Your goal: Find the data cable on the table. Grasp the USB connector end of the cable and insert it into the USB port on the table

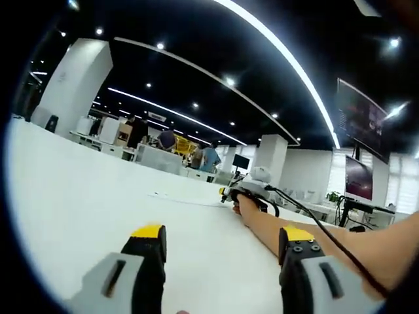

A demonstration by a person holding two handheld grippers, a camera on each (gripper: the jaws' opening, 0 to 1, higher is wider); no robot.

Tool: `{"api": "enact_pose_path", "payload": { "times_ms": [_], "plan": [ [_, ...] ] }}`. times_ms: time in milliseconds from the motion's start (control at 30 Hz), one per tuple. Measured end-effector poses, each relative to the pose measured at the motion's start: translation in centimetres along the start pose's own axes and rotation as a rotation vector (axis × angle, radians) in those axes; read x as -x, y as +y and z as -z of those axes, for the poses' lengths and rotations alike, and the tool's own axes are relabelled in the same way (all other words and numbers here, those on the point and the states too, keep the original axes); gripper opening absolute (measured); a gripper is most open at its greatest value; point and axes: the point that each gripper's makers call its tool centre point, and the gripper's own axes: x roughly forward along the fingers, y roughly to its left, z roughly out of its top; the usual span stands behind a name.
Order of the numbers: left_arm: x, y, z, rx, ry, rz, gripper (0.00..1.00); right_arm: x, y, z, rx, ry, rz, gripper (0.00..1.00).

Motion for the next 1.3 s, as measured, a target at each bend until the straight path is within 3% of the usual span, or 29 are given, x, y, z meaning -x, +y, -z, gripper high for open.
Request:
{"api": "enact_pose_path", "payload": {
  "times_ms": [33, 100, 733, 900, 1100, 1300],
  "plan": [
    [0.0, 0.0, 0.1, -0.002, 0.003, 0.001, 0.7, -1.3, -0.6, -0.1, 0.007, 0.01, 0.006, 0.12],
    [-0.1, -0.2, 0.2, -0.007, 0.006, 0.005, 0.7, -1.8, -0.9, 0.1, 0.022, 0.028, 0.014, 0.12],
    [1.2, -1.1, 0.3, -0.021, 0.017, 0.004, 0.68, -1.2, -0.7, 0.1, 0.141, 0.047, 0.023, 0.12],
    [1.1, -1.0, 0.2, -0.026, 0.015, -0.001, 0.68, -0.4, -0.1, 0.2, 0.283, 0.042, 0.045, 0.13],
    [1.1, -1.3, 0.2, -0.037, 0.016, 0.01, 0.68, -0.6, 0.7, 1.4, 0.386, 0.073, 0.054, 0.13],
    [1.1, -1.1, 0.2, -0.037, 0.018, 0.01, 0.67, 0.7, 1.1, 1.8, 0.36, 0.064, 0.044, 0.13]
  ]
}}
